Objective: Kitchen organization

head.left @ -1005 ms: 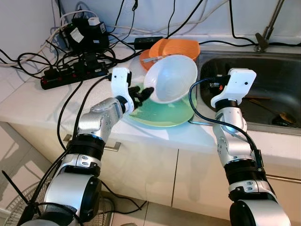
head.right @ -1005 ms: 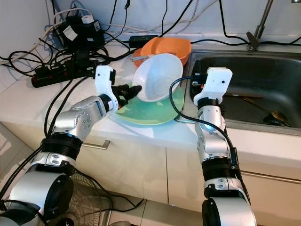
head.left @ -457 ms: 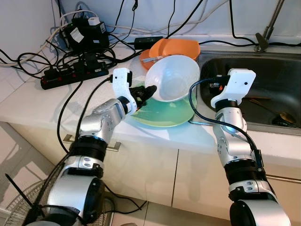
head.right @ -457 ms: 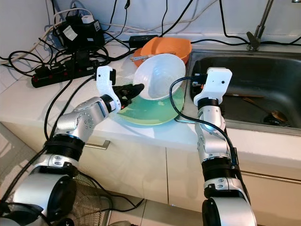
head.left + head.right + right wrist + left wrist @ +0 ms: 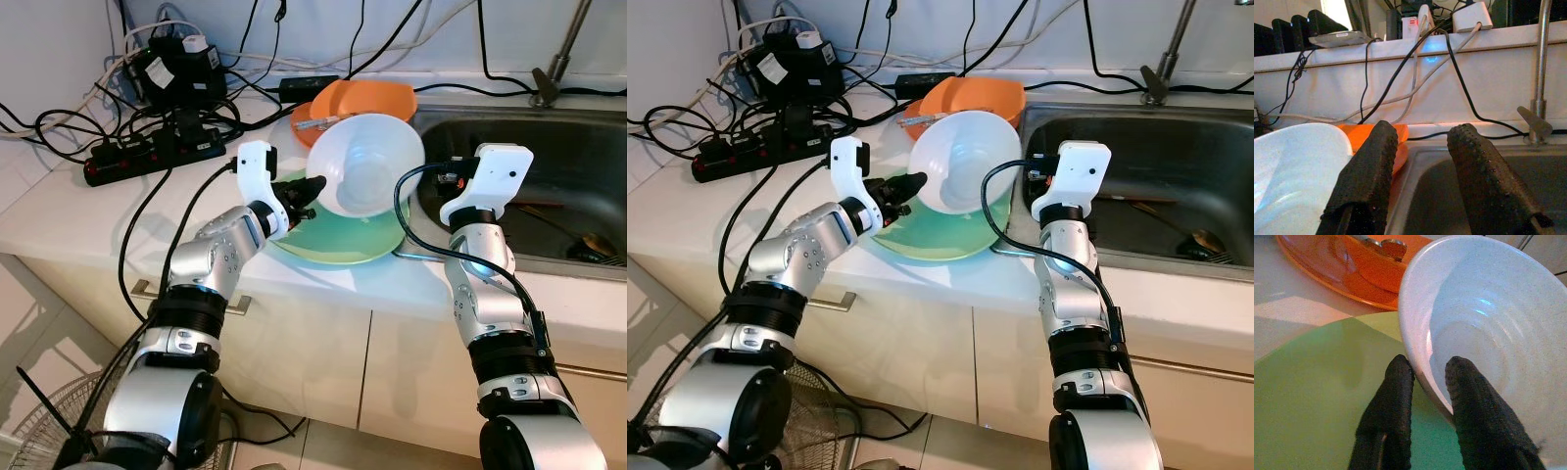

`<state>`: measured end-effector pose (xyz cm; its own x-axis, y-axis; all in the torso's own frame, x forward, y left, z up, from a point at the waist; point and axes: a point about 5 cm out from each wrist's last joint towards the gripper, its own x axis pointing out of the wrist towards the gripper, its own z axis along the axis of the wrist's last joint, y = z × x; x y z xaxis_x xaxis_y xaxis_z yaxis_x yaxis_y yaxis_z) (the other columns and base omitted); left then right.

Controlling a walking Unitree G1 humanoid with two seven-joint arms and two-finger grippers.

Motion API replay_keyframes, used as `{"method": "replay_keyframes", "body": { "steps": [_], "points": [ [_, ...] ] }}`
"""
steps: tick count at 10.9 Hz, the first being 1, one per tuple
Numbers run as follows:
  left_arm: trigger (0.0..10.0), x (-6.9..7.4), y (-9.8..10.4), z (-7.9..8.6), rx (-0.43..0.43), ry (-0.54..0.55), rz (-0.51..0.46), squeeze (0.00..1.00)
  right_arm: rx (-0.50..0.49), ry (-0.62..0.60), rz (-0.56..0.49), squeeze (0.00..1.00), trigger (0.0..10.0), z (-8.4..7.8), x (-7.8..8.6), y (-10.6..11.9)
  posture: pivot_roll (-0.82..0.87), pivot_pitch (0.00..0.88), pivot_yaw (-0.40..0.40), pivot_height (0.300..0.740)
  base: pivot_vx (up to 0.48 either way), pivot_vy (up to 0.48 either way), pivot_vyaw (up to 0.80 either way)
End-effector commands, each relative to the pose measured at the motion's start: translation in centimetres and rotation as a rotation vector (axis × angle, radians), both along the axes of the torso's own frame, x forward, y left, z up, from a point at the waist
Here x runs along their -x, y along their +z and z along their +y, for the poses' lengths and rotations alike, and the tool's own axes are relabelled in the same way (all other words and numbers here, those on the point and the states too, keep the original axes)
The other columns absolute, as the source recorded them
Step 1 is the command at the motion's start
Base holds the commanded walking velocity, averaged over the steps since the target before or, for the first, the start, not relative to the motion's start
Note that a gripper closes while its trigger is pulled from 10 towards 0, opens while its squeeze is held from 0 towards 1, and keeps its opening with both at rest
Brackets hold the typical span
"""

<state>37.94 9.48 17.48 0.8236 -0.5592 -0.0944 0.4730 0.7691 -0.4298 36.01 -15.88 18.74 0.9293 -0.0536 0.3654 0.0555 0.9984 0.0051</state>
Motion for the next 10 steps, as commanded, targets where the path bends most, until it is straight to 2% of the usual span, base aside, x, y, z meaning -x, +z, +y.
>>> {"method": "replay_keyframes", "body": {
  "steps": [1,5,9,10],
  "points": [
    [0.0,0.2,-0.2,0.4,0.013,0.011,0.008,0.00,0.012,0.008,0.014,0.00,10.0,0.4,-0.2,0.0,0.06,0.000,0.128,0.740,0.000,0.000,0.00],
    [0.0,0.5,-0.4,0.3,0.032,0.031,0.011,0.00,0.009,0.015,0.022,0.00,10.0,0.6,-0.2,-0.2,0.07,0.000,0.123,0.740,0.000,0.000,0.00],
    [0.0,0.8,0.3,-0.1,0.101,0.070,-0.025,0.00,0.009,0.011,0.024,0.00,10.0,0.5,-0.3,-0.2,0.08,0.000,0.117,0.740,0.000,0.000,0.00],
    [0.0,0.6,1.5,0.5,0.152,0.124,-0.098,0.00,0.007,0.006,0.020,0.00,10.0,0.3,-0.3,-0.1,0.07,0.000,0.114,0.740,0.000,0.000,0.00]
  ]
}}
